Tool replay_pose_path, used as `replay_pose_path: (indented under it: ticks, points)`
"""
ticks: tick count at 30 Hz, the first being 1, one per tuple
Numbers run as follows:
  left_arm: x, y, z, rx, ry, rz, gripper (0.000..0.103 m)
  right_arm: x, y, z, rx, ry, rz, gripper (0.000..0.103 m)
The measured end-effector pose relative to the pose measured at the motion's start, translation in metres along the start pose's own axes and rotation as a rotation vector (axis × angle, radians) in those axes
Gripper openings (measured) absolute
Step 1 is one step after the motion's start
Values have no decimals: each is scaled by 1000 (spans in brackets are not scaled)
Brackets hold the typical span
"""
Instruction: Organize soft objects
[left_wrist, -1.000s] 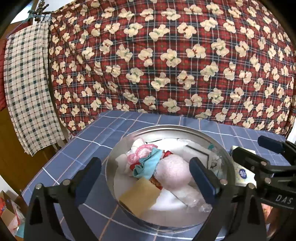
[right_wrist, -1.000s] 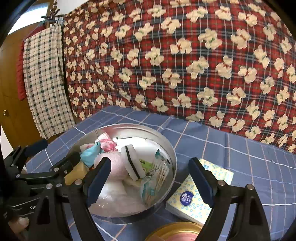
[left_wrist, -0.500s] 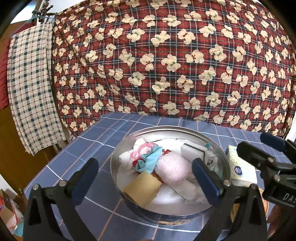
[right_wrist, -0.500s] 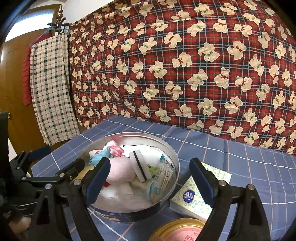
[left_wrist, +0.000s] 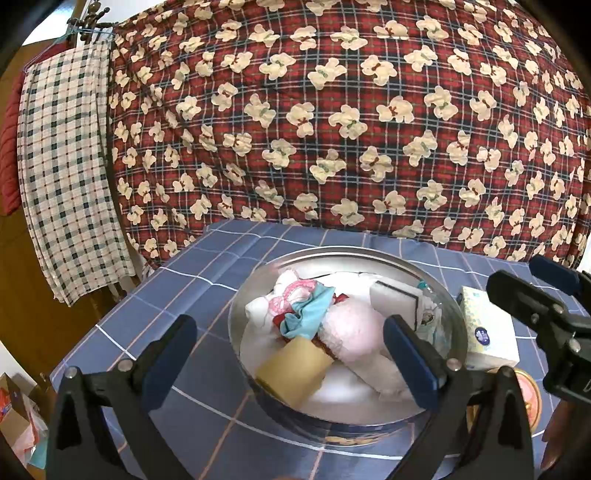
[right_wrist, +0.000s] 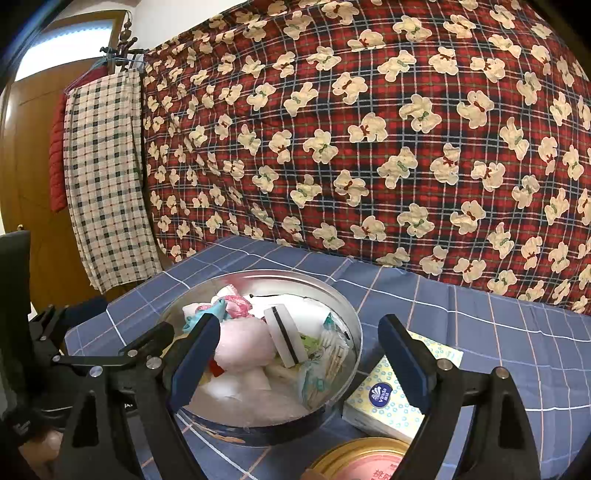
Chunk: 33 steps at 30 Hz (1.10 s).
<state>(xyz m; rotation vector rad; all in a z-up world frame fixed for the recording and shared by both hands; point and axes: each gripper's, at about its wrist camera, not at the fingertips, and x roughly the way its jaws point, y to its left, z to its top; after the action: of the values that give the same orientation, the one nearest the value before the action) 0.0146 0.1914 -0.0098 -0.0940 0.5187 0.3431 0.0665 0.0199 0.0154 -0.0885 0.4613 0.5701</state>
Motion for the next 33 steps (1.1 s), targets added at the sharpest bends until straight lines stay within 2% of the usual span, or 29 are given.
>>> replay_pose_path:
  ticks: [33]
  points:
    - [2,9,0,-13,-1,22,102,-3,3,2,-2,-13,3,90]
